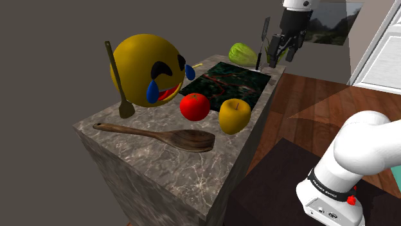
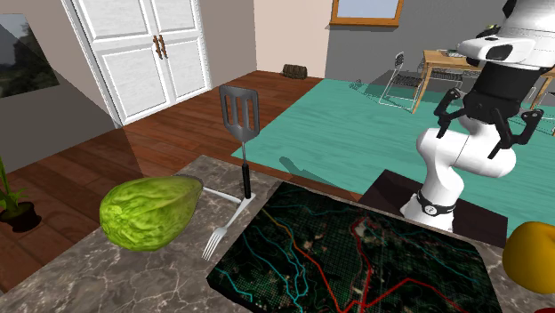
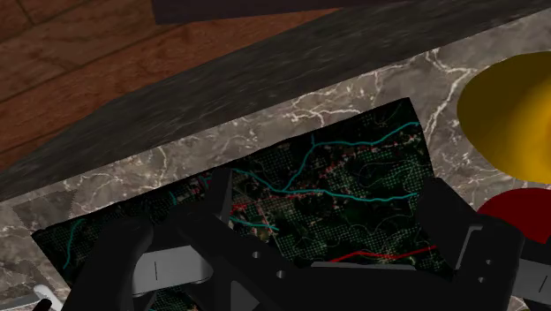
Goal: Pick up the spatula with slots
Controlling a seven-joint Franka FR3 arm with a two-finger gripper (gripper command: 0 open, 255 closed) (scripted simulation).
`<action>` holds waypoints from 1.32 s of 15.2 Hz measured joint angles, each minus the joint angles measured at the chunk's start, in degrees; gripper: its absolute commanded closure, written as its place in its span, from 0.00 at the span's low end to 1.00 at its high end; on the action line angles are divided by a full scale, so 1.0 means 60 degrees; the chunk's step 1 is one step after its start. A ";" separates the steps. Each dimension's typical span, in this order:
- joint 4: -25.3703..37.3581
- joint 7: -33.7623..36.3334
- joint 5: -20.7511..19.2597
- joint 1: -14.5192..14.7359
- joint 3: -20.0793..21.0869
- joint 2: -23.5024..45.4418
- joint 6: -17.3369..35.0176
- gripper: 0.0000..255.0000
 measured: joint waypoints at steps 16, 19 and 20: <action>-0.2483 -0.2508 -0.1347 -0.0415 -0.3035 0.0087 0.6524 0.00; -0.2518 -0.3164 -0.1365 -0.0279 -0.3854 0.0506 0.7868 0.00; -0.2526 -0.3416 -0.1336 -0.0177 -0.4185 0.0734 0.8390 0.00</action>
